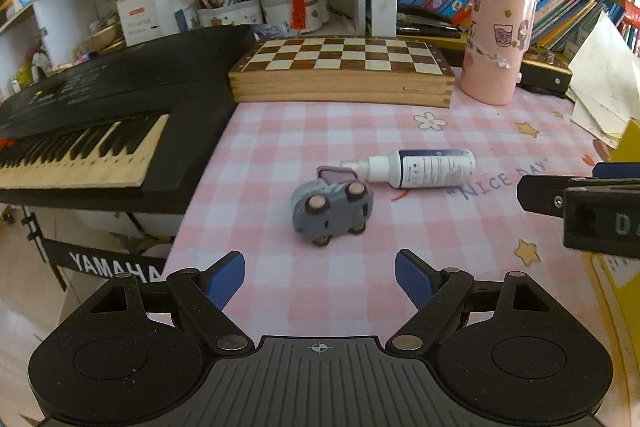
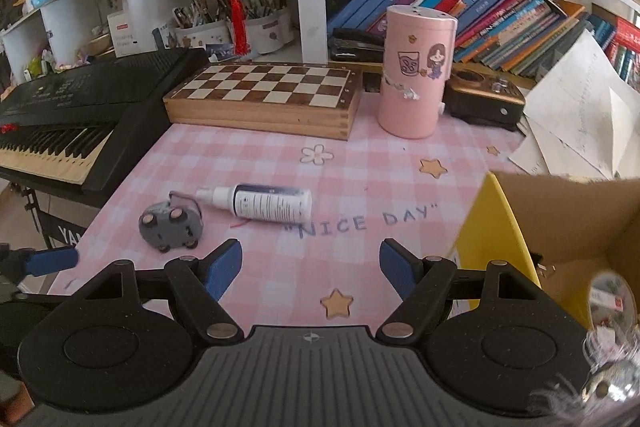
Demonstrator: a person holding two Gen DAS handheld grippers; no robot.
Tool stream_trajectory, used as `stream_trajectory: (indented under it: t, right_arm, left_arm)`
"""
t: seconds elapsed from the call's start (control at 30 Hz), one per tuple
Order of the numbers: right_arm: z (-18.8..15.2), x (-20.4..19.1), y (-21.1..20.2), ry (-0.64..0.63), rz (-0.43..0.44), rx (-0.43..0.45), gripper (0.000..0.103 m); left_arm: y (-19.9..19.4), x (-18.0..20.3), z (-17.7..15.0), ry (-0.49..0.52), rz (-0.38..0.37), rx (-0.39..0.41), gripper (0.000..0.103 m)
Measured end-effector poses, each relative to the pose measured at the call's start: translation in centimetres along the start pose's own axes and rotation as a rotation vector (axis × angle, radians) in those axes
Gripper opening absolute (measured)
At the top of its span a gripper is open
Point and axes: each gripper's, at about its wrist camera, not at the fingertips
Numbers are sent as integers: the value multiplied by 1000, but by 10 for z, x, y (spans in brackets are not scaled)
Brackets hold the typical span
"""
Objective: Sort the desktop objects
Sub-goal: 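Grasp the grey toy truck with the left tool while the right tool grasps the white spray bottle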
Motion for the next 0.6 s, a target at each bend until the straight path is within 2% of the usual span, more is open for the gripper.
stream_trajectory:
  t: [0.4,0.6]
  right_arm:
    - [18,3,31,-25,1,-25,75]
    - [24,3,41,-50,12,-33,75]
  left_arm:
    - [52,7,26,-4,-7,-19,84]
    - [64,8,29,-5,-8,-7,84]
Point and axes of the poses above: each gripper's, at about its wrist camera, not at the fingertips, and y roughly the way its jaws point, x to its right, z to its top, and after that the axes turned 1 degree about -x, right-handed
